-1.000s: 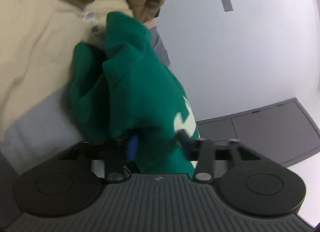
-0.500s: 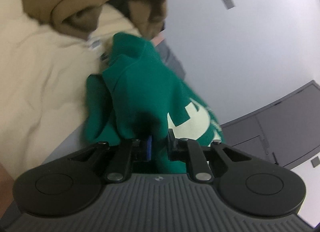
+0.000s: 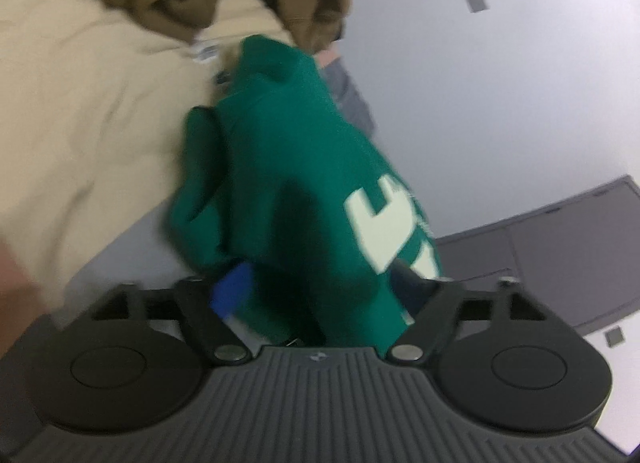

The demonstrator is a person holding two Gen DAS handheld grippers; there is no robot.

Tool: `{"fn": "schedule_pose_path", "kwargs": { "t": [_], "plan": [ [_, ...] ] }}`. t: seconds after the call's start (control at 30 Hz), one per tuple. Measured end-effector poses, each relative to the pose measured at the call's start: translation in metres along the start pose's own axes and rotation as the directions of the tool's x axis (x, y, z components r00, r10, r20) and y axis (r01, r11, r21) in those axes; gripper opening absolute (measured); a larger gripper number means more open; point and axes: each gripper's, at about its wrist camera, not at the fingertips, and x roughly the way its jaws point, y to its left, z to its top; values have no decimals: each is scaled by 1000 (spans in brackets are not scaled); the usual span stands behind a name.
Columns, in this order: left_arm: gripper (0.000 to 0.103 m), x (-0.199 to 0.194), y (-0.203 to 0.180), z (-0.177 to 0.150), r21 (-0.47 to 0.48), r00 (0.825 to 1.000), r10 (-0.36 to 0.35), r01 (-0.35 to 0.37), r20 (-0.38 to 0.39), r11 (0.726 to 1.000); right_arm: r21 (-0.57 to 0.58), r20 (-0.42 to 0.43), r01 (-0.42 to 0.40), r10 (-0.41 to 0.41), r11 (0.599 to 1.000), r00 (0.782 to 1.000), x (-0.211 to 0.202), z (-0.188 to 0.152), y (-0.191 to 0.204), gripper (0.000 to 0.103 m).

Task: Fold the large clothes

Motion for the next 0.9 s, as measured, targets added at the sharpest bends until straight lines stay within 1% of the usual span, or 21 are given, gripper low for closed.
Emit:
{"fn": "schedule_pose_path", "kwargs": {
  "t": [0.03, 0.07, 0.13, 0.2, 0.27, 0.37, 0.43, 0.47, 0.53, 0.6, 0.63, 0.7, 0.77, 0.9],
  "plan": [
    [98, 0, 2, -1, -11, 1000, 14, -14, -5, 1000, 21, -5, -4, 4, 1000, 1000, 3, 1, -4, 89],
    [98, 0, 5, -3, -36, 1000, 24, -25, -16, 999, 38, -4, -5, 5, 999, 1000, 6, 1, -8, 89],
    [100, 3, 17, -4, -107, 999, 7, -11, -36, 994, 43, 14, 4, -5, 999, 1000, 14, 1, -13, 89],
    [102, 7, 29, -4, -185, 999, -11, 3, -45, 983, 22, 45, -10, 9, 1000, 999, 22, 2, -14, 89],
    [103, 13, 41, -3, -250, 998, -58, 49, -27, 967, -6, 84, -18, 19, 1000, 996, 27, 4, -12, 90],
    [103, 19, 50, 0, -309, 994, -109, 110, 21, 945, -34, 135, -50, 54, 998, 989, 31, 9, -13, 91],
    [103, 24, 54, 3, -342, 988, -145, 153, 51, 927, -54, 157, -67, 75, 996, 985, 31, 10, -14, 91],
    [103, 27, 55, 5, -353, 985, -160, 171, 59, 920, -69, 168, -71, 82, 995, 982, 30, 9, -14, 91],
    [103, 32, 57, 8, -364, 973, -214, 230, 85, 903, -87, 178, -61, 76, 994, 981, 31, 7, -14, 90],
    [103, 37, 57, 12, -370, 966, -240, 260, 99, 892, -111, 180, -39, 59, 993, 982, 33, 4, -12, 89],
    [103, 40, 55, 15, -365, 965, -242, 262, 100, 893, -121, 181, -32, 53, 992, 982, 35, 2, -8, 89],
    [103, 48, 51, 20, -356, 970, -226, 243, 91, 902, -153, 182, -7, 35, 988, 983, 41, -5, -3, 88],
    [103, 56, 51, 22, -368, 974, -206, 225, 91, 902, -171, 185, 7, 25, 985, 982, 42, -6, -1, 88],
    [103, 61, 48, 24, -394, 980, -173, 198, 99, 897, -161, 185, -5, 35, 987, 982, 40, -4, -3, 88]
  ]
}}
